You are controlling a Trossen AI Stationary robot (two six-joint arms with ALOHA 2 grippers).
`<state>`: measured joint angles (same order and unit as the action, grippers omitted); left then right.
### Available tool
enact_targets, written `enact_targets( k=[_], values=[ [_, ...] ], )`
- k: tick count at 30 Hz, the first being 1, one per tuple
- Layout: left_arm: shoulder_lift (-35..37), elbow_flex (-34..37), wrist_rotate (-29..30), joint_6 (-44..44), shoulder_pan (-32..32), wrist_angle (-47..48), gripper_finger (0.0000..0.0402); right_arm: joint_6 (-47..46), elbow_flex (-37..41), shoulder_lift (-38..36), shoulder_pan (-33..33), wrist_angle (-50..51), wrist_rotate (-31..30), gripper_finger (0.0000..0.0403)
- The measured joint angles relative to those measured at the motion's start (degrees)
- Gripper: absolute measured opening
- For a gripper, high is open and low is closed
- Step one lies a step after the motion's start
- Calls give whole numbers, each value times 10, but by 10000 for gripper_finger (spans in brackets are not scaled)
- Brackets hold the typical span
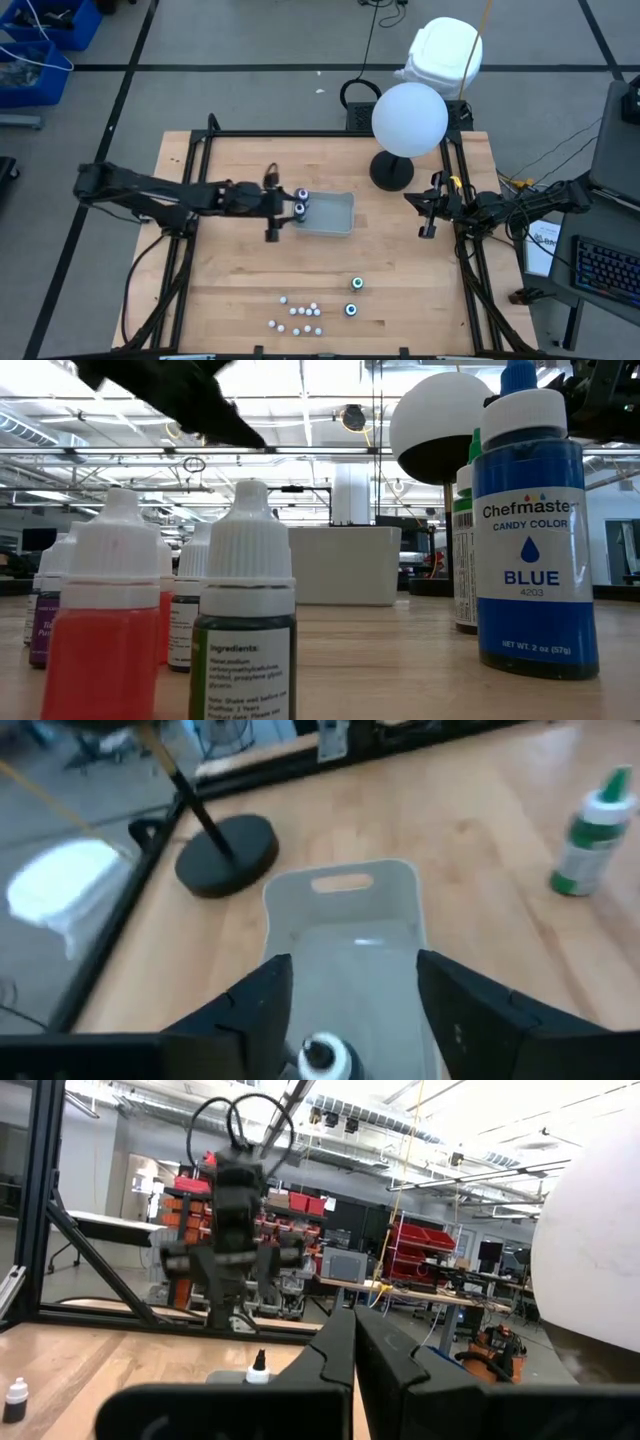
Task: Pick & Place food coloring
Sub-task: Put the large green food coloring bottle into the gray bin
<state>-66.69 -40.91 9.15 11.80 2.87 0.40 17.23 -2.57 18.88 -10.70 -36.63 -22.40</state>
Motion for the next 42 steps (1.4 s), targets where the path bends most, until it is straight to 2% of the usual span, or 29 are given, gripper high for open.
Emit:
enact_targets(
  k=[3,8,10,19,25,28,32,39,42],
  values=[
    [65,10,-6,14,8,6,160,0,0,0,0,0,0,0],
    [156,50,-66,40,9,11,41,0,0,0,0,0,0,0],
    [188,69,-75,48,9,11,11,0,0,0,0,0,0,0],
    [322,170,-78,81,9,-10,6,0,0,0,0,0,0,0],
    [370,229,-66,90,9,-29,5,0,0,0,0,0,0,0],
    [397,257,-109,102,9,-88,5,0,0,0,0,0,0,0],
    [430,265,-122,110,3,-100,4,0,0,0,0,0,0,0],
    [490,265,-139,101,-46,-42,5,0,0,0,0,0,0,0],
    [511,265,-168,87,-65,-30,3,0,0,0,0,0,0,0]
  ],
)
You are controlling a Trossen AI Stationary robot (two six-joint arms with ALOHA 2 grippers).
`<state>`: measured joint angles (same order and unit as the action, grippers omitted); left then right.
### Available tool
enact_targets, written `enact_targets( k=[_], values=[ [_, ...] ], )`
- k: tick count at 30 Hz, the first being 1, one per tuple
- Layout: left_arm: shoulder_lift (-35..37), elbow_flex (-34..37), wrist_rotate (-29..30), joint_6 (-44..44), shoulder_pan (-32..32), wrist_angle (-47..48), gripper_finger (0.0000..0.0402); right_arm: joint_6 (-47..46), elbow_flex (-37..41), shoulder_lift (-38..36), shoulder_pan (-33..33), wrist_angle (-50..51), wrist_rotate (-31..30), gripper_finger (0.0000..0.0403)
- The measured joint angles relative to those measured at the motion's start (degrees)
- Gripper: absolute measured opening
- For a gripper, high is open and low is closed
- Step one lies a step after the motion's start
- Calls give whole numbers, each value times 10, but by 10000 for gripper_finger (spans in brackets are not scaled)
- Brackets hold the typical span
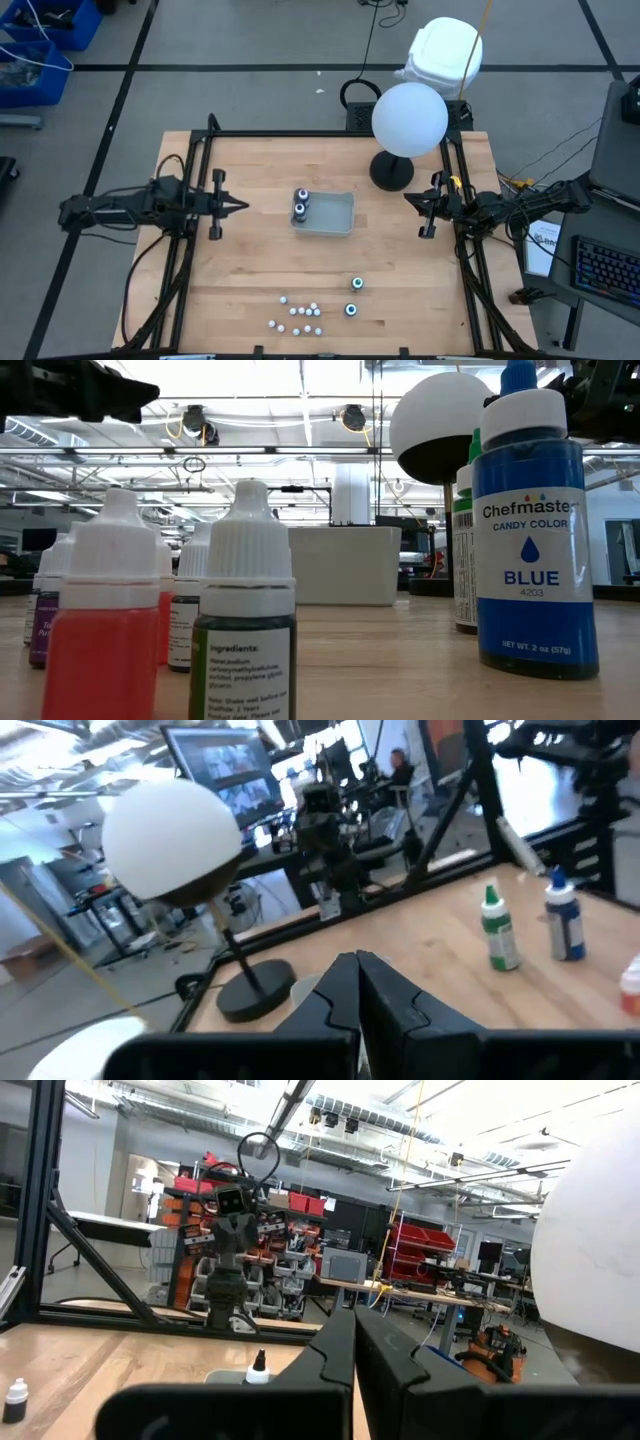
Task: Pick & Place food coloring
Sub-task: Put the large green food coloring bottle into the gray bin
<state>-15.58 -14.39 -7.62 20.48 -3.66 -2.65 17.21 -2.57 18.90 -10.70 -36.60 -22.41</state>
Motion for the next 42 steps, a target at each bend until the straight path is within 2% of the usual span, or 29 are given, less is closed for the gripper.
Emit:
enact_targets(
  k=[3,5,8,19,23,34,42],
  values=[
    [9,0,-42,-17,-10,13,4,0,0,0,0,0,0,0],
    [12,0,-50,-22,-8,19,3,0,0,0,0,0,0,0],
    [22,0,-48,-13,-3,44,3,0,0,0,0,0,0,0],
    [91,74,-28,-11,4,6,2,-14,0,0,0,1,0,0],
    [111,79,-28,-11,4,10,4,-16,0,0,0,1,0,0],
    [115,78,-33,-22,4,36,3,-10,0,0,0,0,0,0],
    [115,78,-24,-30,4,38,18,-10,0,0,0,0,0,0]
  ],
)
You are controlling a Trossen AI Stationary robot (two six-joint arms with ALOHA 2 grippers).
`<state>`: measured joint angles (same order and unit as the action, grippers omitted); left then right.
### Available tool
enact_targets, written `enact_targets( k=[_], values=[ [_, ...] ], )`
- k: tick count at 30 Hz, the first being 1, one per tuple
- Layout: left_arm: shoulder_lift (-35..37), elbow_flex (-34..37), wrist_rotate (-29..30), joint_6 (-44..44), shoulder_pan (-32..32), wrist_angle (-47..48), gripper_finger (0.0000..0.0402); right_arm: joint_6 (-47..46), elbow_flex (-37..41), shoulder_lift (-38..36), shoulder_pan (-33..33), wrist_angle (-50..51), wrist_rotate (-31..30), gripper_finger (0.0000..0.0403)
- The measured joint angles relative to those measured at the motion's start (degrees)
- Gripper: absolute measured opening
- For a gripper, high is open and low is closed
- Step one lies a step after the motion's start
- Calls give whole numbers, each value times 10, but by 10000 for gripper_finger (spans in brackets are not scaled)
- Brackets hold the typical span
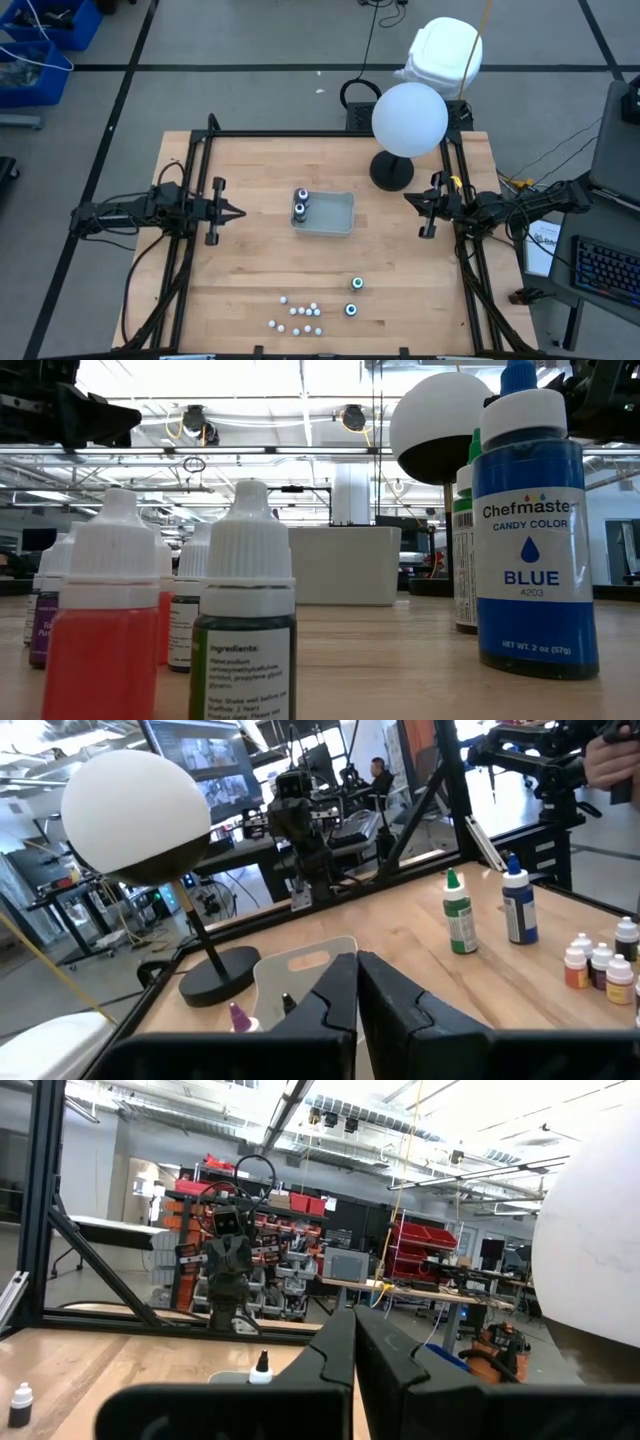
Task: Pick & Place food coloring
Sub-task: Put the large green food coloring bottle into the gray bin
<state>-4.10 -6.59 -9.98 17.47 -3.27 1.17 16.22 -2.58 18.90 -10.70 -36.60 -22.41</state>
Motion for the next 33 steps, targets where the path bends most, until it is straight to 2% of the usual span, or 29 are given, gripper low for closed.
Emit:
enact_targets(
  k=[6,14,22,33],
  values=[
    [0,0,0,2,0,0,5,7,0,0,0,0,0,0],
    [0,0,1,-7,0,-1,39,24,0,0,0,-5,0,0],
    [0,0,2,-24,0,-8,42,21,0,0,0,-4,0,0],
    [0,0,52,-30,0,-14,42,37,0,9,0,-3,0,0]
  ],
)
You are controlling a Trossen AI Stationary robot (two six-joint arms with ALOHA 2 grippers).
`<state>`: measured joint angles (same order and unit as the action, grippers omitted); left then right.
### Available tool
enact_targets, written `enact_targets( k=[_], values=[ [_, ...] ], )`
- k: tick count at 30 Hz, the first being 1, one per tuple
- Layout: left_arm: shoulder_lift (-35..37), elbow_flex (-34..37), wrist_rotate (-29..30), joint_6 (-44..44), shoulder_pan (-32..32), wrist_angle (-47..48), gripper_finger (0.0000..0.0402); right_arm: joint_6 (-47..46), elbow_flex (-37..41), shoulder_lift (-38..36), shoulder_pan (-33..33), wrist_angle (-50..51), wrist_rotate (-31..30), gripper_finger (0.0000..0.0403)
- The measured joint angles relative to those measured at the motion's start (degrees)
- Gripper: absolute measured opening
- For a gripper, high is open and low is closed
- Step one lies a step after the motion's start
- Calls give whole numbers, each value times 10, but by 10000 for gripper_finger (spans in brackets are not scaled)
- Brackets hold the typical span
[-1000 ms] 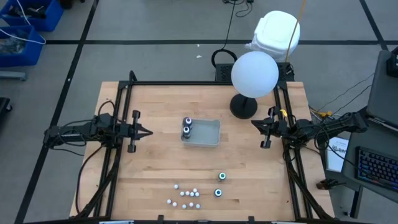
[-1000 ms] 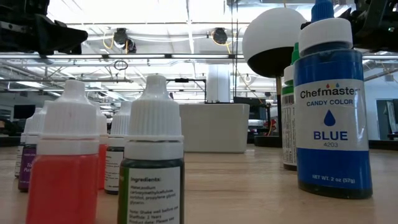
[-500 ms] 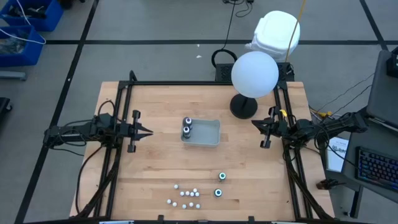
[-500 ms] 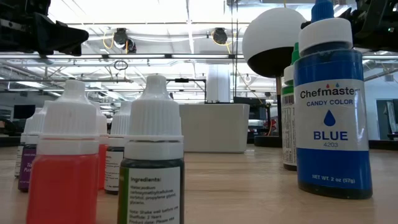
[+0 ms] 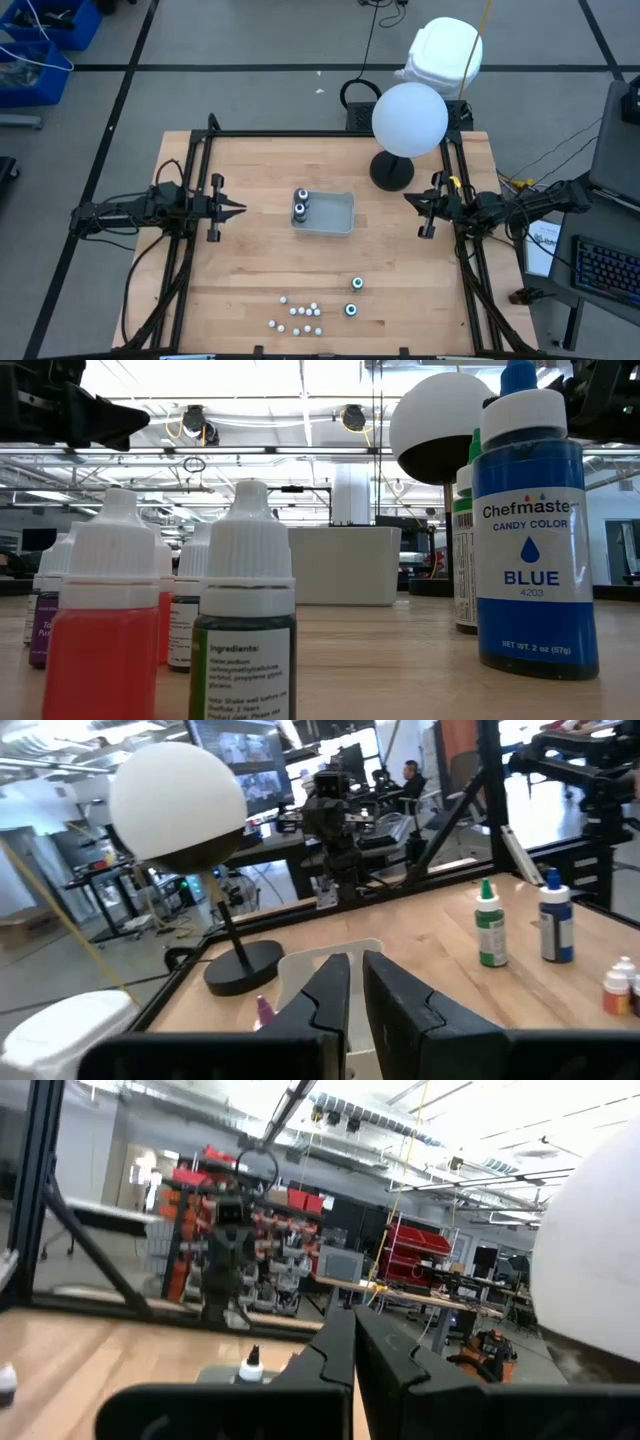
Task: Pick & Place food coloring
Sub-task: Put the large green food coloring bottle into the gray bin
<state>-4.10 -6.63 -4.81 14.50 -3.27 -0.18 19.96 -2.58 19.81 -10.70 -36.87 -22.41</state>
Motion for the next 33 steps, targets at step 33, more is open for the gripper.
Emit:
enact_targets(
  k=[33],
  values=[
    [0,0,24,-17,0,-5,42,-57,-167,328,-28,3,76,0]
  ],
)
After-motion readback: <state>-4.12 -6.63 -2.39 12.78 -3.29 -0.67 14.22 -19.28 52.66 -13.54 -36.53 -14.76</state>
